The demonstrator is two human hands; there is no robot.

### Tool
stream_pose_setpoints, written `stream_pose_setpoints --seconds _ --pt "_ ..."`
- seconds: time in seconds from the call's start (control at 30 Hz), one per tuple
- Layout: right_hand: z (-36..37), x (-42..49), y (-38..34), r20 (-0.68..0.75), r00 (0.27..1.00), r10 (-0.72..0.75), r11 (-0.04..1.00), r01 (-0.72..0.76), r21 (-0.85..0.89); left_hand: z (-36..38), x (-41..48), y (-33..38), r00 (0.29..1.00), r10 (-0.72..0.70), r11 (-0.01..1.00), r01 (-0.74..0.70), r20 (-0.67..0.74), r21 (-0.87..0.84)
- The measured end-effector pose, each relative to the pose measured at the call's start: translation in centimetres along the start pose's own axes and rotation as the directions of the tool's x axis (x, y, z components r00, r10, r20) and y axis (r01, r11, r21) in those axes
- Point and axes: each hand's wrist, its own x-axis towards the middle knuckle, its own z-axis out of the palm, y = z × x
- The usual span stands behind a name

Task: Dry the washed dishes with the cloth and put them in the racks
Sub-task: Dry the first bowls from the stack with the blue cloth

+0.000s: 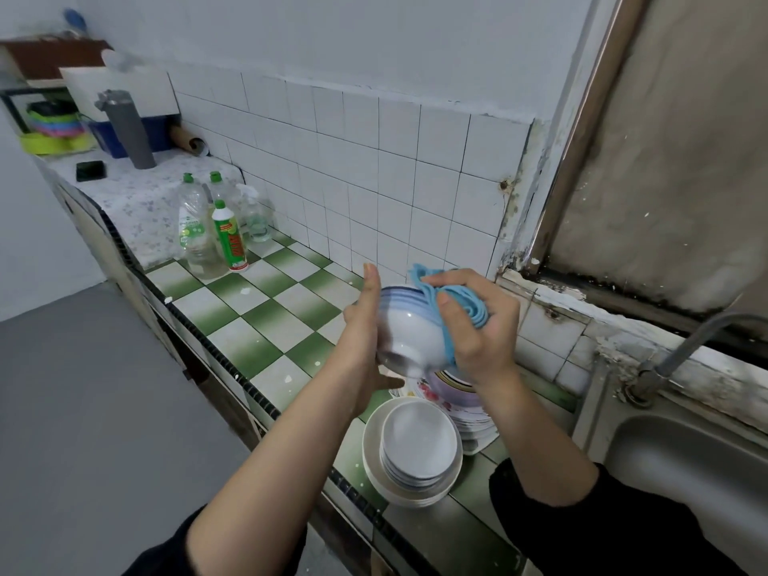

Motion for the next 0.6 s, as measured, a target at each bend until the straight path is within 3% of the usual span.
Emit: stream_pose_setpoints --seconds 0.17,0.27,0.37,0.47,0.5,0.6 --pt "-0.3 0.2 -1.0 0.006 0.996 0.084 0.975 -0.084 0.206 -0.4 -0.4 -1.1 0.98 0.138 0.987 -0.149 0.146 0.067" --pt "-0.9 0.7 -2.1 0.027 0.959 0.283 0.879 -0.271 0.393 -0.7 -1.0 -1.2 0.958 0.18 0.98 -0.194 0.222 0.042" --pt "-1.9 1.6 -3.6 0.23 0.786 0.574 0.621 -0.601 0.503 -1.1 -1.3 -1.6 0.933 0.282 0.949 -0.306 0.225 0.077" --pt "-2.9 2.8 -4.6 0.368 0.579 0.727 0.46 -0.81 0.364 -1.2 -2.3 -2.2 0.878 0.447 0.832 -0.479 0.173 0.279" --pt "-3.2 3.1 -4.9 0.394 0.546 0.74 0.442 -0.835 0.329 -1.2 -2.6 -2.3 0.85 0.501 0.772 -0.524 0.162 0.36" --pt "-3.5 3.0 -5.6 0.488 0.562 0.668 0.513 -0.823 0.244 -1.4 -2.9 -2.7 0.748 0.626 0.625 -0.65 0.22 0.431"
